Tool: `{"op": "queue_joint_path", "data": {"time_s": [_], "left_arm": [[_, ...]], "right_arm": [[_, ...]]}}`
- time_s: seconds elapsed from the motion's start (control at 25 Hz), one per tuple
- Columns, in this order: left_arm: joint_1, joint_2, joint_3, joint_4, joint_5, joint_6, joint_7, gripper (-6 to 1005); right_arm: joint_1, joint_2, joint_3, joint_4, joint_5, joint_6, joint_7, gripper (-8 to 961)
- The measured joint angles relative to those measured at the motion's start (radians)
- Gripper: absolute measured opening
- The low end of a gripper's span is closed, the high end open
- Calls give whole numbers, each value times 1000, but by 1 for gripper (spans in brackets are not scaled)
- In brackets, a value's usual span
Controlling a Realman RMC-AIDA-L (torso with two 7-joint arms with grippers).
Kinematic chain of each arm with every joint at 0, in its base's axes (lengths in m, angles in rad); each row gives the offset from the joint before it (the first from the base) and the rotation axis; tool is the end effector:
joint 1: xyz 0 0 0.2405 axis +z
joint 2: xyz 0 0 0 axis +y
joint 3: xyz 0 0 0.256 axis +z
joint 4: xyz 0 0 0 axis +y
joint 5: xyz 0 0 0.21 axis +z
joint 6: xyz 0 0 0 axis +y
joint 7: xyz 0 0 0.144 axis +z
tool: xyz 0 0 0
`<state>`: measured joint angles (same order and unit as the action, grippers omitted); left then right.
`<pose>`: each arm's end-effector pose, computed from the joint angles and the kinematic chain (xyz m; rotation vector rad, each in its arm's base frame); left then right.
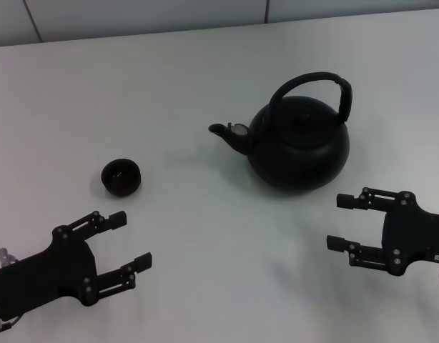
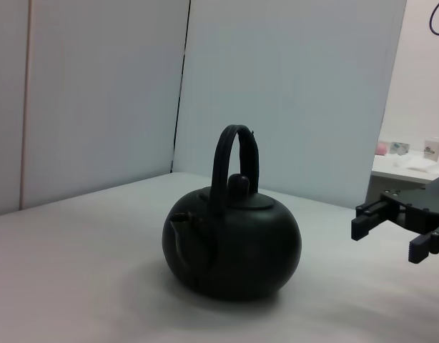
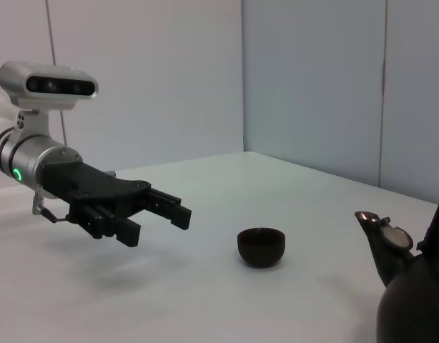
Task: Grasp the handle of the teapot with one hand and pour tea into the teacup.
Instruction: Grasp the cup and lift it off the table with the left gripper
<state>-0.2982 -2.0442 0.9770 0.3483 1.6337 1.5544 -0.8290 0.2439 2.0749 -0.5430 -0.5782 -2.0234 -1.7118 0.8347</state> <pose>-0.3147 0.2363 -0.0428 -2.6599 -0.4373 -0.8320 0.3382 0.2247 0.0042 -2.6142 0.3355 0.6976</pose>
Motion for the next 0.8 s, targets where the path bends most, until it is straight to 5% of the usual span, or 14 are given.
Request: {"op": "queue_joint_path", "data": {"time_s": [0.36,0.8], "left_arm": [[3,-13,-28,0,-7,3,1,802],[-7,-26,-461,-146,-13,-49,226,801]], "right_arm": [[0,0,0,0,0,0,0,656],[-1,1,2,8,0,1,0,652]]}}
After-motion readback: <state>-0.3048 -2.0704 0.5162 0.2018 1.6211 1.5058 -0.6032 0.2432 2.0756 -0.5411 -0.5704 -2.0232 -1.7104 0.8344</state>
